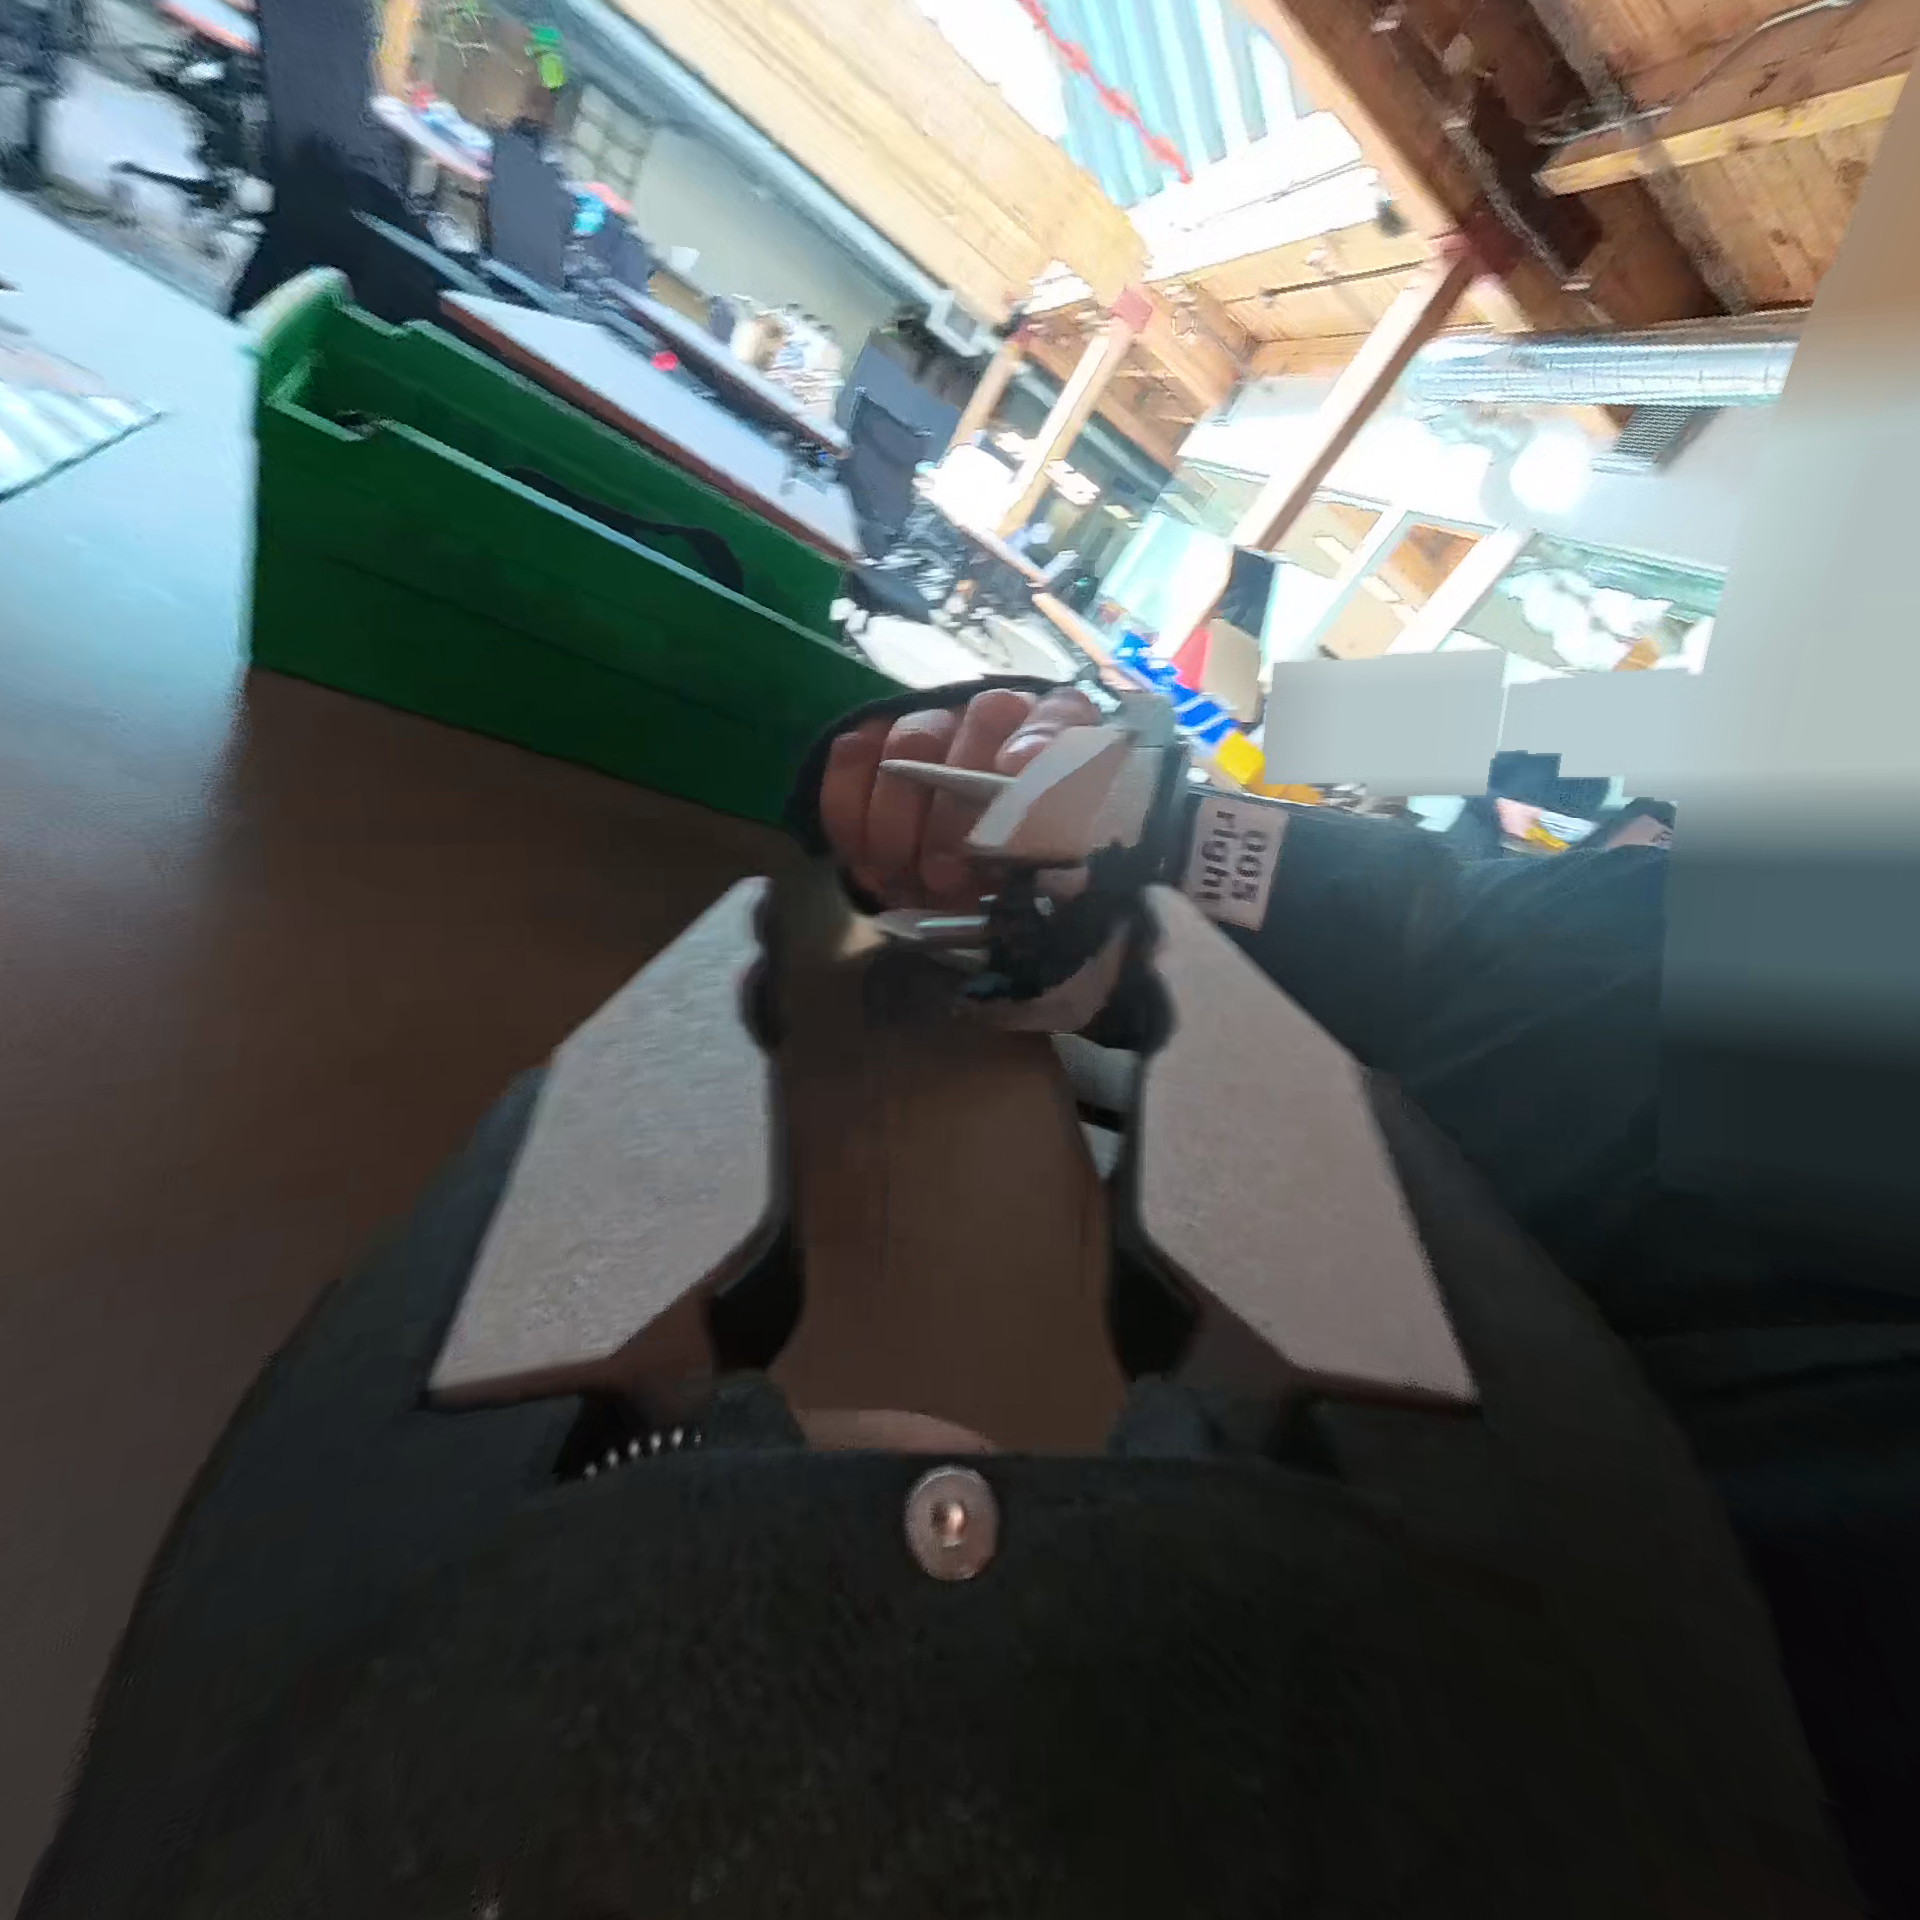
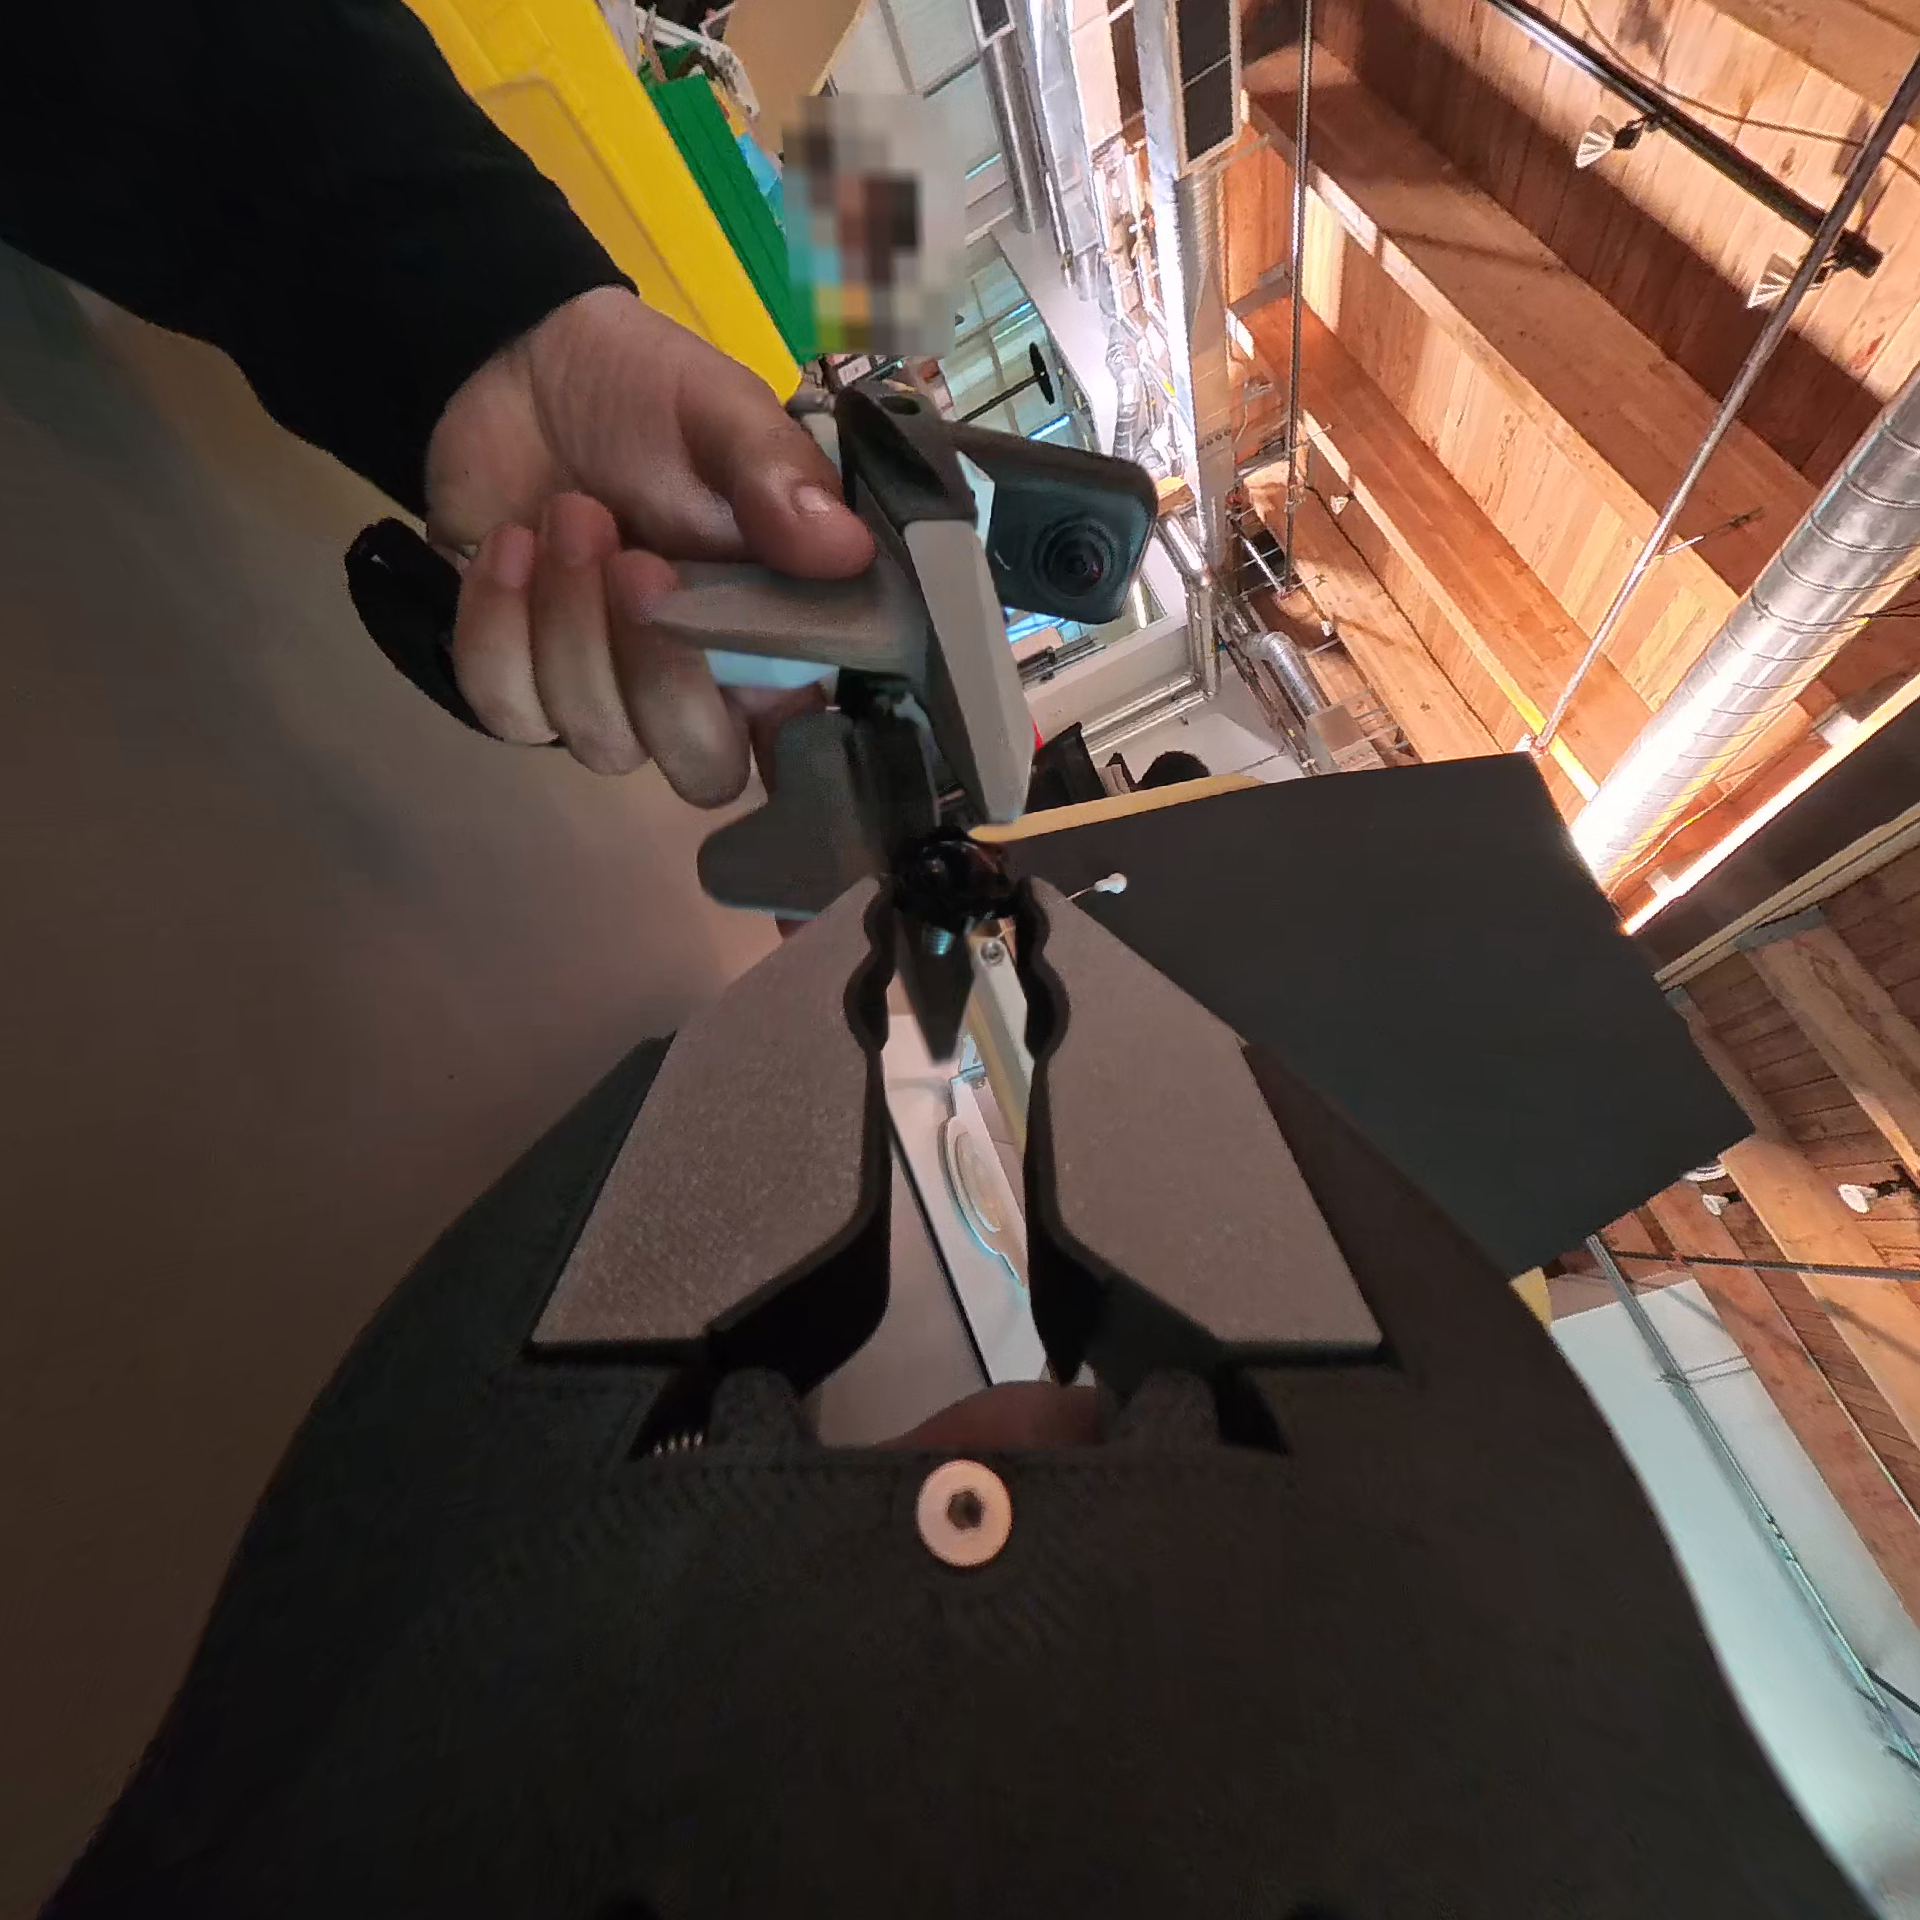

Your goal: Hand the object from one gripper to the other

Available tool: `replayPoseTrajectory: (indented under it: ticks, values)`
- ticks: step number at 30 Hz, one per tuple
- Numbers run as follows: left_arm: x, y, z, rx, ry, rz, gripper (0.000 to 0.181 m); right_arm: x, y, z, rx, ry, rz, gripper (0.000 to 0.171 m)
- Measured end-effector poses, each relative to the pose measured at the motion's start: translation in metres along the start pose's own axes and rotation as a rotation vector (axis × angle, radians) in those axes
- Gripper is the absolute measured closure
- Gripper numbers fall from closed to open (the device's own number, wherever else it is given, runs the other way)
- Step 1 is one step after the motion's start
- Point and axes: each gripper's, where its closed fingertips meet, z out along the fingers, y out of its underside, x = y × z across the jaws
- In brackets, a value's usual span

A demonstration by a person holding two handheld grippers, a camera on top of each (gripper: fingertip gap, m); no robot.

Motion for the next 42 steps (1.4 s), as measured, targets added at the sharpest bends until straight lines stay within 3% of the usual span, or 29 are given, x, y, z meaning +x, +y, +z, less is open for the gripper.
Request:
replayPoseTrajectory:
  ticks: [1,2,3,4,7,10,13,17,20,23,26,29,32,34,38,42]
  values:
    - [-0.007,0.000,-0.001,-0.005,-0.048,0.008,0.100,0.001,-0.001,-0.001,0.008,0.004,0.010,0.153]
    - [-0.009,0.000,-0.002,-0.005,-0.065,0.026,0.107,0.002,-0.002,-0.001,0.013,0.003,0.021,0.153]
    - [-0.005,0.000,-0.004,-0.007,-0.036,0.039,0.129,0.002,-0.002,-0.001,0.012,0.002,0.029,0.153]
    - [0.000,0.002,-0.003,-0.008,0.000,0.032,0.140,0.002,-0.001,-0.001,0.010,0.002,0.031,0.153]
    - [0.003,0.009,0.003,-0.046,0.027,-0.001,0.138,0.000,-0.001,-0.001,0.007,-0.007,0.026,0.153]
    - [0.002,0.016,0.008,-0.081,0.002,0.057,0.156,-0.006,0.002,0.001,0.001,-0.035,0.029,0.153]
    - [-0.003,0.016,0.007,-0.091,-0.038,0.099,0.157,-0.006,0.006,0.002,-0.023,-0.043,0.040,0.153]
    - [-0.026,0.010,-0.001,-0.117,-0.242,0.294,0.157,-0.012,0.023,0.002,-0.095,-0.103,0.106,0.149]
    - [-0.055,-0.009,-0.021,-0.131,-0.557,0.616,0.158,-0.020,0.044,0.000,-0.153,-0.246,0.343,0.142]
    - [-0.064,-0.018,-0.032,-0.243,-0.820,1.062,0.158,-0.015,0.053,0.002,-0.173,-0.349,0.753,0.143]
    - [-0.063,-0.010,-0.023,-0.385,-0.898,1.412,0.158,-0.010,0.040,0.002,-0.075,-0.502,1.158,0.140]
    - [-0.058,-0.007,-0.011,-0.406,-0.905,1.551,0.158,-0.009,0.035,0.002,-0.022,-0.579,1.367,0.134]
    - [-0.056,-0.003,-0.002,-0.428,-0.903,1.600,0.158,-0.015,0.036,0.005,-0.042,-0.599,1.392,0.135]
    - [-0.054,0.002,0.004,-0.450,-0.892,1.650,0.158,-0.018,0.033,0.006,-0.040,-0.608,1.382,0.150]
    - [-0.055,0.003,0.004,-0.463,-0.895,1.698,0.157,-0.023,0.032,0.006,-0.069,-0.618,1.308,0.152]
    - [-0.061,-0.008,-0.005,-0.385,-0.955,1.566,0.150,-0.008,0.049,0.009,-0.125,-0.427,1.092,0.157]
